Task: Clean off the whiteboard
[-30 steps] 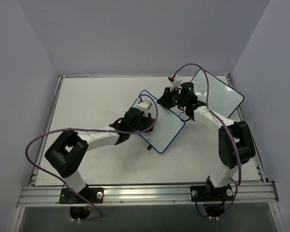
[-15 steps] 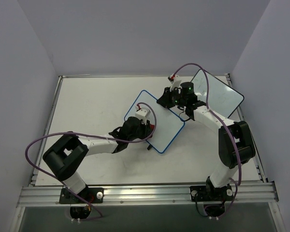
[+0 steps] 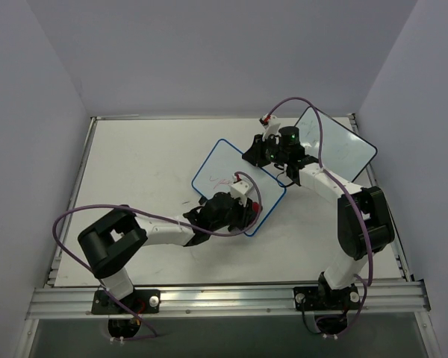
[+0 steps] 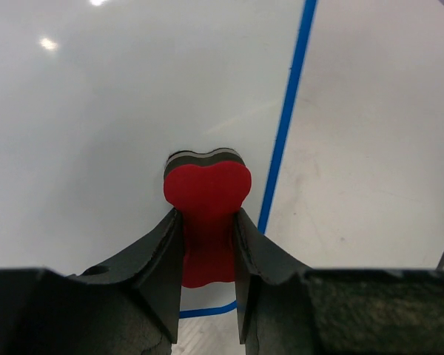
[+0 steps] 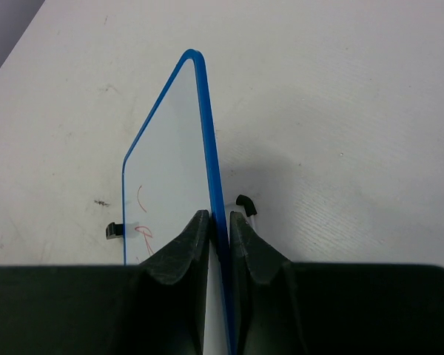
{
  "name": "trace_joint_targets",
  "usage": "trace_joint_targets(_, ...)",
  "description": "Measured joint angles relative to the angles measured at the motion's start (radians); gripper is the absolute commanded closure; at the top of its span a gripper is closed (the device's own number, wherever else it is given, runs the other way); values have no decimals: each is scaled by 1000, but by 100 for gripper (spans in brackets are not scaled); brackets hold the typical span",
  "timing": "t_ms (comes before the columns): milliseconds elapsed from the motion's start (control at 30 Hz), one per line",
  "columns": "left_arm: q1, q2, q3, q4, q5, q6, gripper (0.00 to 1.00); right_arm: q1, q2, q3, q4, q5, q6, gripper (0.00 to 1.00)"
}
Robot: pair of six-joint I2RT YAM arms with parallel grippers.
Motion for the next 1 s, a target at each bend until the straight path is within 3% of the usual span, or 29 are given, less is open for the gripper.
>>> trace_joint_targets(400, -8, 10, 17, -2, 7, -6, 98, 0, 2, 0, 3, -1, 0, 100)
trace_joint_targets(1000, 255, -31, -118, 96, 32, -83, 98, 0, 6, 2, 6, -1, 0, 100)
